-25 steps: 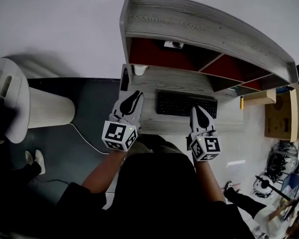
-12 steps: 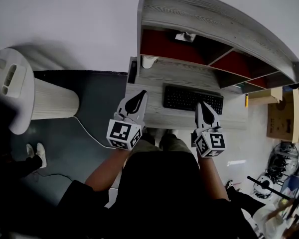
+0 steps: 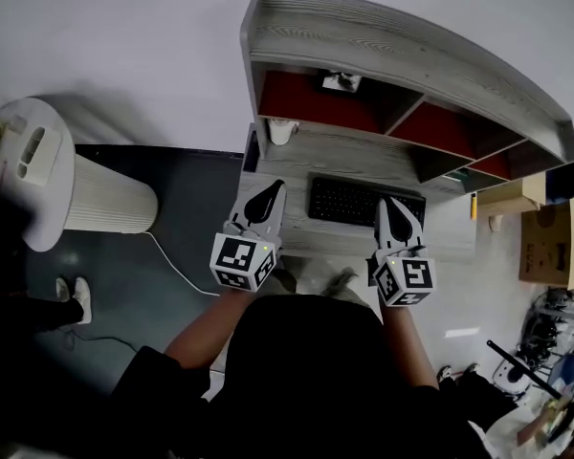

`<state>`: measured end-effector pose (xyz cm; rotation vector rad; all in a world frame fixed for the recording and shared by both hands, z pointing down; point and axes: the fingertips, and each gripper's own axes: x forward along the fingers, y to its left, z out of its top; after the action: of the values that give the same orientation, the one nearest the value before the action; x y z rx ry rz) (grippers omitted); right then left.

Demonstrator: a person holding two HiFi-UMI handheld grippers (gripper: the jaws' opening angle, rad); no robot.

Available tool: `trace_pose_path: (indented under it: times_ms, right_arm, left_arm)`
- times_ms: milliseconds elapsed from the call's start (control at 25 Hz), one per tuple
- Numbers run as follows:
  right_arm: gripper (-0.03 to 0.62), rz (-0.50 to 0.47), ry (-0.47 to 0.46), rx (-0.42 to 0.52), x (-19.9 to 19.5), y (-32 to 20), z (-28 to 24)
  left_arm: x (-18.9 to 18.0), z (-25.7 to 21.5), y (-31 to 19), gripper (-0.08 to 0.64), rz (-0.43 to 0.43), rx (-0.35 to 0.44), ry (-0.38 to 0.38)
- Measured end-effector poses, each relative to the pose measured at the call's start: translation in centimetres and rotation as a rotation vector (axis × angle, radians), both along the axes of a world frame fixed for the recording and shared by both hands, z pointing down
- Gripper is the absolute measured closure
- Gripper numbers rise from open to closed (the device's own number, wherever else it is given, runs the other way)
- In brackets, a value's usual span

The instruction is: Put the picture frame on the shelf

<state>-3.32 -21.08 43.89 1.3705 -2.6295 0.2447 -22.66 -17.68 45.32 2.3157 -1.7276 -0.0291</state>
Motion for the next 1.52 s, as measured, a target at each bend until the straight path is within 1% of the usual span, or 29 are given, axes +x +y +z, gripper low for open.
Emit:
trace_pose_path:
  times_ms: [160, 360, 520, 680, 760, 920, 1000, 1160, 1320, 1520]
  right_arm:
    - [0.580, 0.023, -0.014, 0.017, 4.2, -1.0, -0.5]
    - [0.580, 0.050, -0.010, 0.008, 9.6, -2.4, 0.0]
    - [0.580, 0.054, 0.008, 0.002, 12.5, -3.2, 0.4]
    - [0.580, 0.063, 0.014, 0.022, 14.9, -4.0, -0.4]
    - [0.580, 0.062, 0.017, 0.032, 15.8, -4.4, -0.6]
    - [0.580, 0.046, 0.012, 0.040, 16.8, -4.9, -0.8]
    - [0.580, 0.042, 0.009, 0.042, 17.2, -5.0, -0.8]
    - [0.580, 0.035, 0.004, 0.048, 17.8, -5.2, -0.9]
    - [0.580, 0.032, 0.005, 0.050, 18.3, -5.1, -0.8]
    - [0.580, 0.039, 0.004, 0.054, 18.9, -4.9, -1.1]
  left_arm:
    - [3.2, -0.3, -0.7, 0.543, -0.016, -0.009, -0.010]
    - [6.7, -1.6, -2.2, 0.541, -0.049, 0.034, -0.013]
    - [8.9, -2.1, -3.1, 0.542, -0.074, 0.044, -0.030]
    - [10.8, -2.7, -3.5, 0.543, -0.076, 0.051, -0.032]
    - [11.1, -2.6, -3.8, 0.541, -0.088, 0.047, -0.028]
    - [10.1, -2.6, -4.4, 0.541, -0.138, 0.040, -0.013]
    - [9.9, -2.8, -4.6, 0.541, -0.147, 0.043, -0.018]
    - [11.0, -2.7, -4.6, 0.541, -0.136, 0.038, -0.023]
    - [12.8, -2.5, -4.5, 0.541, -0.109, 0.044, 0.001]
    - [14.4, -2.7, -4.9, 0.541, -0.076, 0.048, -0.014]
